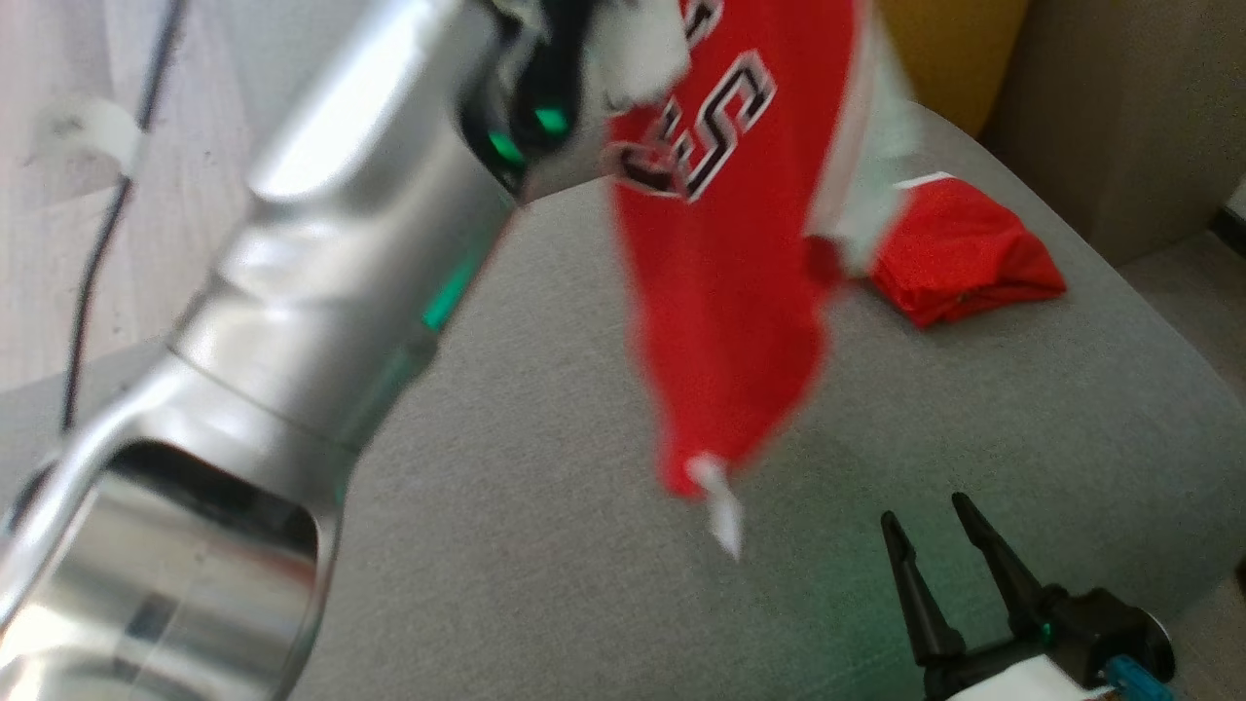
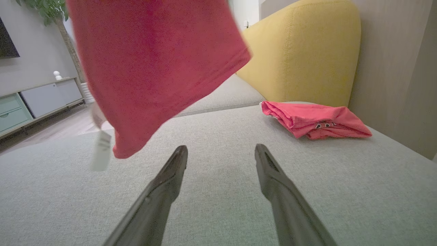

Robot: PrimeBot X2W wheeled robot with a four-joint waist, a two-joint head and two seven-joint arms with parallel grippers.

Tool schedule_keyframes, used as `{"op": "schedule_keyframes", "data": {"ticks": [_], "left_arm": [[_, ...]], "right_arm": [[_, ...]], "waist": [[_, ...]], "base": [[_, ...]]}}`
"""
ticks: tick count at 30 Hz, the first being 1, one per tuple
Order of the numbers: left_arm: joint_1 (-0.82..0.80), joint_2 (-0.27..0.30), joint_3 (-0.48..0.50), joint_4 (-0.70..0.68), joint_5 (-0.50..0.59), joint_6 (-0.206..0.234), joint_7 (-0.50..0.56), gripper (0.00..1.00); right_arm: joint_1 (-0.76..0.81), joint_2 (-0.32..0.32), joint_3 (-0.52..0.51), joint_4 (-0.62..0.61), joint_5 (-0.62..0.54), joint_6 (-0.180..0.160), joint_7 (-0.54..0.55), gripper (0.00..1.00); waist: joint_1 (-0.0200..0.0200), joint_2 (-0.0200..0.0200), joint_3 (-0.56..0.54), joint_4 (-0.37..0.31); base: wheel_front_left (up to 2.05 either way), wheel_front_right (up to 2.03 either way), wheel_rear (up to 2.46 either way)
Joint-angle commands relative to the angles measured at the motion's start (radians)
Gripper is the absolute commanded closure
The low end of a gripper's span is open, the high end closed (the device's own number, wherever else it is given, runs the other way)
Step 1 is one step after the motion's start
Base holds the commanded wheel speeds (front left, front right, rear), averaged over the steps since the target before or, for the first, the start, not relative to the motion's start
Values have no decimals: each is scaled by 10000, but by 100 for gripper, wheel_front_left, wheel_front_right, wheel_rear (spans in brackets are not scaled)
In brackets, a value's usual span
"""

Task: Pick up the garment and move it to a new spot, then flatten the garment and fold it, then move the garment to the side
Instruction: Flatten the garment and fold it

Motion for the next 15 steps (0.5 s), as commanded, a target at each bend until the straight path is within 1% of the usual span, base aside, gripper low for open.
{"op": "schedule_keyframes", "data": {"ticks": [1, 4, 8, 11, 15], "left_arm": [[-285, 333, 343, 59, 114, 67, -59, 100], [3, 558, 409, 842, 392, 46, -202, 100], [1794, 1132, 514, 1218, 616, -36, -292, 100], [3588, 1653, 1355, 925, 851, 165, -305, 100], [5981, 2178, 2889, 398, 1531, 519, -309, 100]], "right_arm": [[-195, -88, 172, -360, -67, 65, -65, 0], [-212, -70, 51, -411, -92, 65, -65, 0], [-172, -3, -92, -488, -110, 65, -65, 0], [-87, 13, -241, -501, -106, 65, -65, 0], [-42, -52, -374, -518, -108, 65, -65, 0]], "waist": [[1, 0, -7, 85], [1, 0, 29, 292], [1, 0, 207, 637], [1, 0, 417, 956], [1, 0, 695, 1294]], "base": [[0, 0, 0], [0, 0, 0], [0, 0, 0], [0, 0, 0], [0, 0, 0]]}}
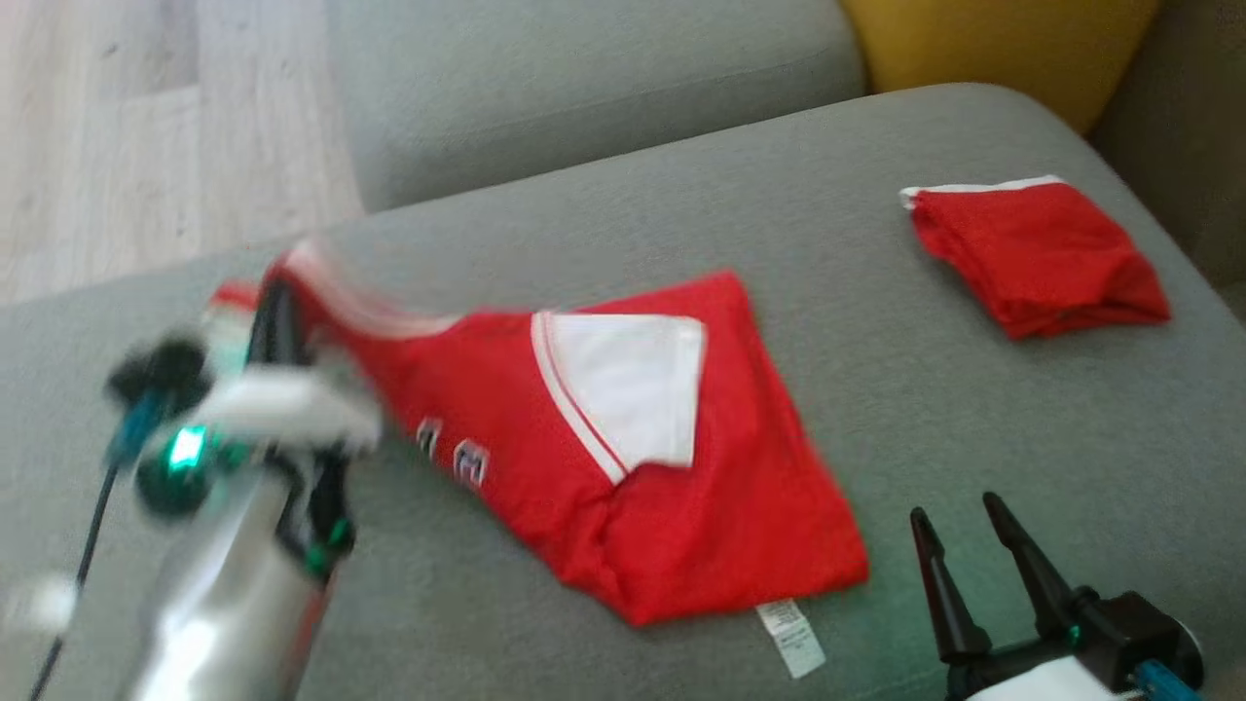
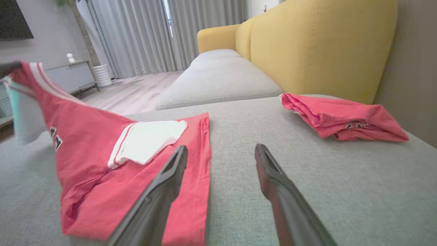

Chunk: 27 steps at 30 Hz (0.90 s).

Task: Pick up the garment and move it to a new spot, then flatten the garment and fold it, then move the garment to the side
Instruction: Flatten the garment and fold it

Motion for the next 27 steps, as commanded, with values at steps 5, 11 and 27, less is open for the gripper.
{"op": "schedule_keyframes", "data": {"ticks": [5, 11, 27], "left_arm": [[1101, 351, 1676, -1000, 974, 44, -109, 100], [2133, 308, 2329, -1682, 2226, -102, -109, 0], [-1614, 448, -2102, -2902, 6924, -1851, 1348, 0]], "right_arm": [[-321, -237, 55, -413, -110, 65, -65, 0], [-454, -275, 131, -414, -103, 65, -65, 0], [-1124, -366, 649, -556, 10, 65, -65, 0]], "waist": [[-1, 0, 378, 434], [-1, 0, 514, 668], [-1, 0, 1513, -90]], "base": [[0, 0, 0], [0, 0, 0], [0, 0, 0]]}}
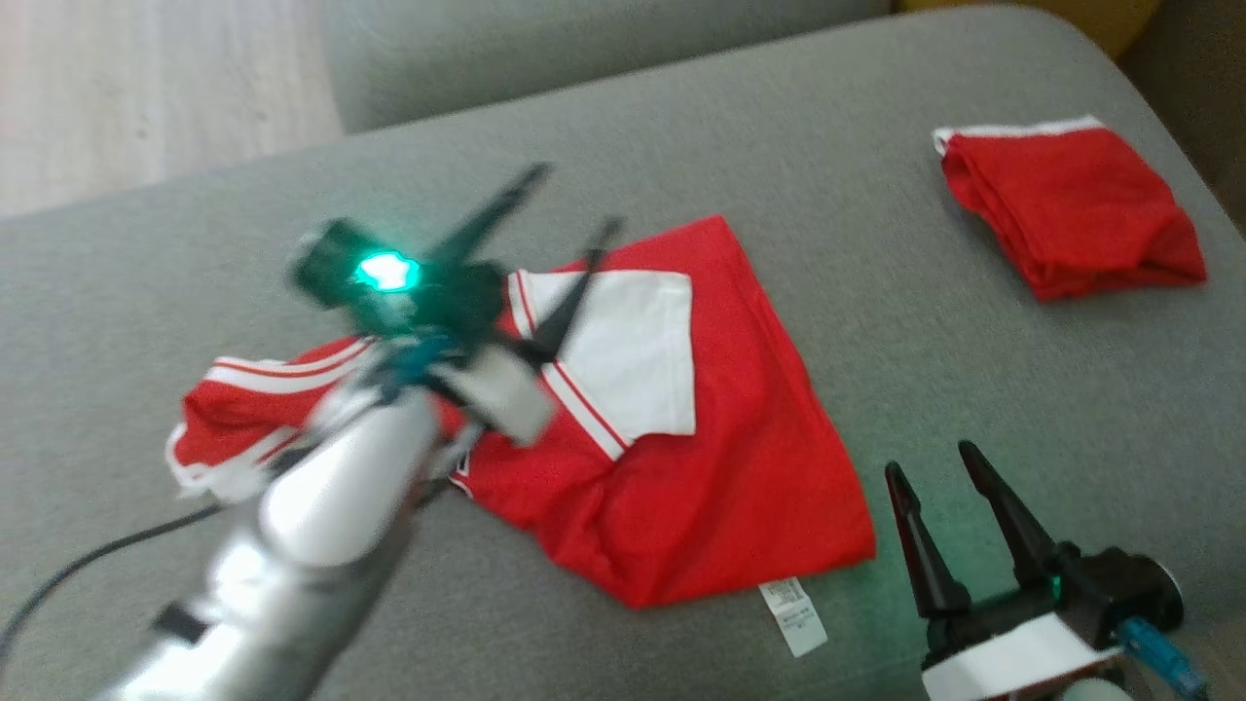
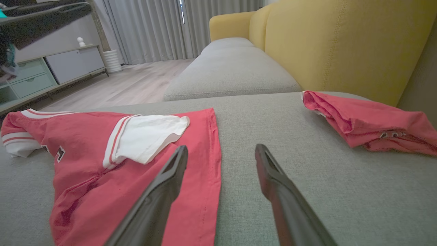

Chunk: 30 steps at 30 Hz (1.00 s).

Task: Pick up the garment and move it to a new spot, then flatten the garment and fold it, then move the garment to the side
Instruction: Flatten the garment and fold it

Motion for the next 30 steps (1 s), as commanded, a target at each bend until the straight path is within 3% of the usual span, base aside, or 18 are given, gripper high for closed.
{"op": "schedule_keyframes", "data": {"ticks": [1, 2, 12, 16, 30], "left_arm": [[-773, -209, -17, 129, 182, -79, 131, 0], [-1133, -715, -539, 714, 323, -199, 359, 0], [-2727, -1927, -1441, 3938, 350, -292, 770, 0], [-3216, -2033, -1654, 4771, 151, -25, 724, 0], [-3383, -2045, -3160, 5066, -1547, 459, 601, 0]], "right_arm": [[-497, -174, 251, -379, 77, 65, -65, 0], [-663, -175, 283, -426, 103, 65, -65, 0], [-1221, -317, 310, -537, 209, 65, -65, 0], [-1362, -349, 393, -542, 251, 65, -65, 0], [-1528, -457, 507, -534, 295, 65, -65, 0]], "waist": [[0, -1, 473, -380], [0, -1, 817, -574], [0, -1, 2250, -1079], [0, -1, 2558, -1139], [0, -1, 2626, -1203]], "base": [[0, 0, 0], [0, 0, 0], [0, 0, 0], [0, 0, 0], [0, 0, 0]]}}
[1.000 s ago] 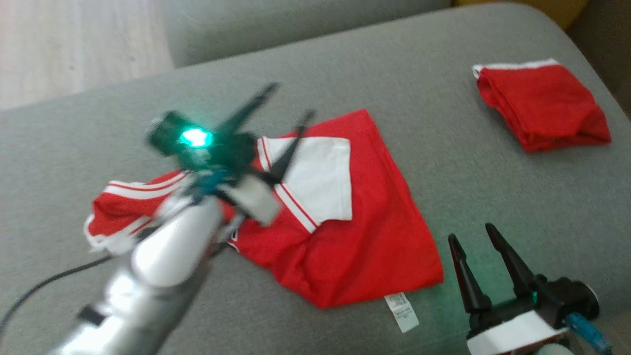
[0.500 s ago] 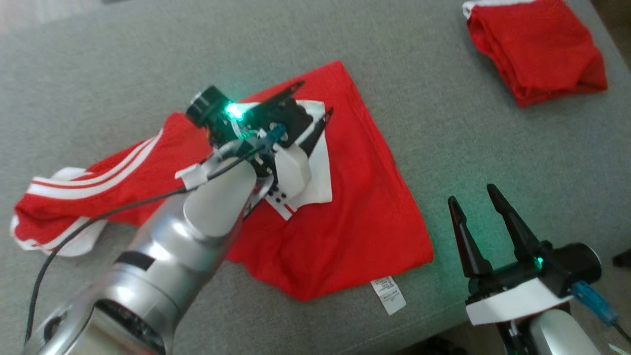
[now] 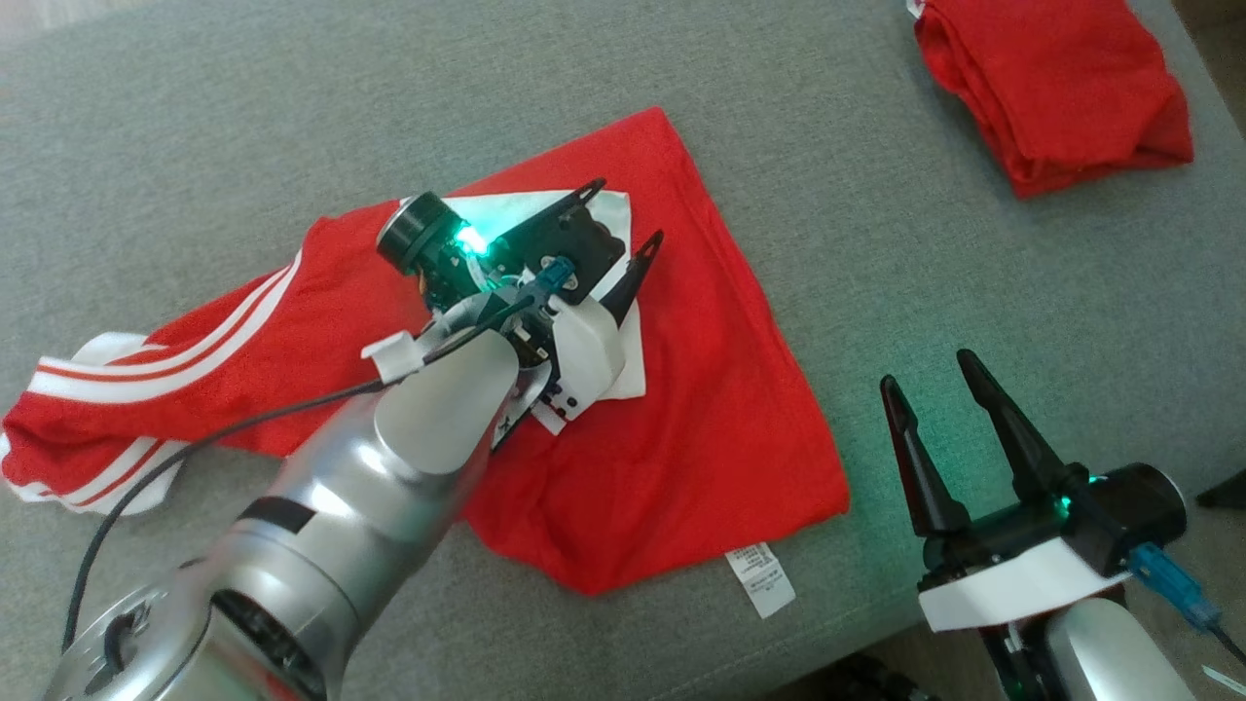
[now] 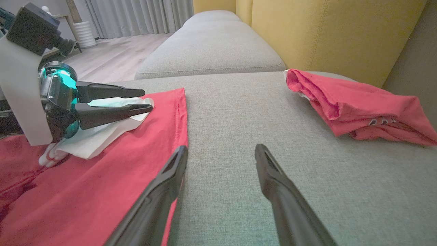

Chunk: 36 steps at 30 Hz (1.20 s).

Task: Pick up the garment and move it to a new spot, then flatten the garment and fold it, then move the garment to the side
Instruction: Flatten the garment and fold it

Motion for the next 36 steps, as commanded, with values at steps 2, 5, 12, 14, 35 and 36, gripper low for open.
{"op": "schedule_keyframes", "data": {"ticks": [2, 5, 12, 14, 35, 36], "left_arm": [[-499, 37, -66, -90, -288, 195, -172, 0], [-616, 37, -258, 87, -546, 390, -209, 0], [-847, 36, -633, 502, -1094, 660, -265, 30], [-883, 36, -750, 634, -1226, 675, -224, 56], [-1273, 327, -429, 230, -2213, 735, -2096, 100], [-1240, 487, -293, 6, -2239, 740, -2118, 100]], "right_arm": [[-152, -202, 247, -292, 62, 65, -65, 0], [-185, -214, 284, -287, 74, 65, -65, 0], [-169, -144, 307, -281, 67, 65, -65, 0], [-178, -122, 324, -269, 66, 65, -65, 0], [464, -91, -35, -170, 33, 65, -65, 0], [529, -83, -41, -172, 29, 65, -65, 0]], "waist": [[1, 0, 27, -89], [1, 0, 60, -199], [1, 0, 94, -377], [1, 0, 97, -408], [1, 0, -972, 357], [1, 0, -1071, 395]], "base": [[0, 0, 0], [0, 0, 0], [0, 0, 0], [0, 0, 0], [0, 0, 0], [0, 0, 0]]}}
